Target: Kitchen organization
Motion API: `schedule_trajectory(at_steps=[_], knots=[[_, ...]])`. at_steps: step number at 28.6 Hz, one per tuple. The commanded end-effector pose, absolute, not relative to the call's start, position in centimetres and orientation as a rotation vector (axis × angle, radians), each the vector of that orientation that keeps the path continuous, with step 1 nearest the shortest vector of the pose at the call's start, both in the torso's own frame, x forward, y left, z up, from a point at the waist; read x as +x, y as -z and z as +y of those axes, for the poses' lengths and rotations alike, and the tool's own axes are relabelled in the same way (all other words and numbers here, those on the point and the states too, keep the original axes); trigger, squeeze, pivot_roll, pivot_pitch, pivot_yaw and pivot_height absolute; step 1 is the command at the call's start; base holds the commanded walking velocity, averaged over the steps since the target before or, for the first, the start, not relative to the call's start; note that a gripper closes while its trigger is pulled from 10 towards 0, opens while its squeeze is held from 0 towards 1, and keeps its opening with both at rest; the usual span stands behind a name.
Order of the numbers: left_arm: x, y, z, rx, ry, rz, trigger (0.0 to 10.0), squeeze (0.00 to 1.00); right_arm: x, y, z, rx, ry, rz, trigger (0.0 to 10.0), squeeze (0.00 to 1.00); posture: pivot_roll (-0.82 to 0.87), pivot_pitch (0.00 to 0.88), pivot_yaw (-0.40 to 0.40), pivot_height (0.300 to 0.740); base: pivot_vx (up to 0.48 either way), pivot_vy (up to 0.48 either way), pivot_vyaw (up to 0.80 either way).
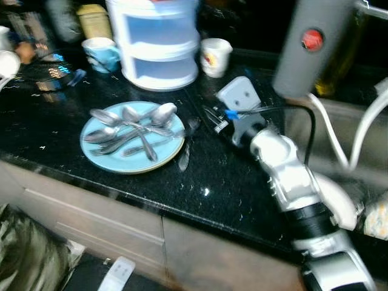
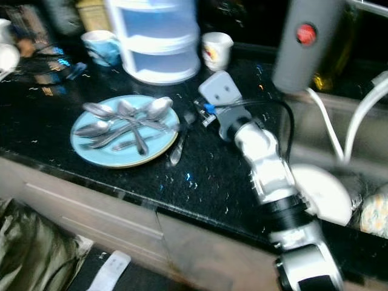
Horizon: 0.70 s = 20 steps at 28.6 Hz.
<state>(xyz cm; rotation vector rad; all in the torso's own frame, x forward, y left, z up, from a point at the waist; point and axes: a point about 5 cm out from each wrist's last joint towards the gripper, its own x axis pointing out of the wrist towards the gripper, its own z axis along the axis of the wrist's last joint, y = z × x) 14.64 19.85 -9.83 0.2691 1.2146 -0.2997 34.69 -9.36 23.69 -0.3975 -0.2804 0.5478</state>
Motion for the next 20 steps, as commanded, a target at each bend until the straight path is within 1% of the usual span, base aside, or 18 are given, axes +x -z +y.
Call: schedule_trajectory(at_steps=[1,8,11,19,20], knots=[[13.9,10.0,20.2,0.269,0.289,1.241,10.0,0.00,34.7,-23.5,-9.1,-0.407,-0.559,-0.272,10.0,0.00,-0.02,0.000,-0.009,0.740,0.000,0.000,0.77],[13.9,10.0,20.3,0.272,0.290,1.243,10.0,0.00,34.9,-23.3,-9.1,-0.416,-0.543,-0.251,10.0,0.00,-0.01,0.000,-0.012,0.740,0.000,0.000,0.77],[13.9,10.0,20.3,0.277,0.292,1.245,10.0,0.00,35.4,-23.1,-9.1,-0.407,-0.456,-0.226,10.0,0.00,-0.01,0.000,-0.012,0.740,0.000,0.000,0.00],[13.9,10.0,20.3,0.287,0.306,1.244,10.0,0.00,36.4,-23.1,-9.9,-0.329,-0.342,-0.125,10.0,0.00,-0.01,0.000,-0.012,0.740,0.000,0.000,0.00],[13.9,10.0,20.2,0.291,0.319,1.248,10.0,0.00,36.4,-23.2,-10.0,-0.323,-0.337,-0.122,10.0,0.00,-0.01,0.000,-0.012,0.740,0.000,-0.454,0.00]])
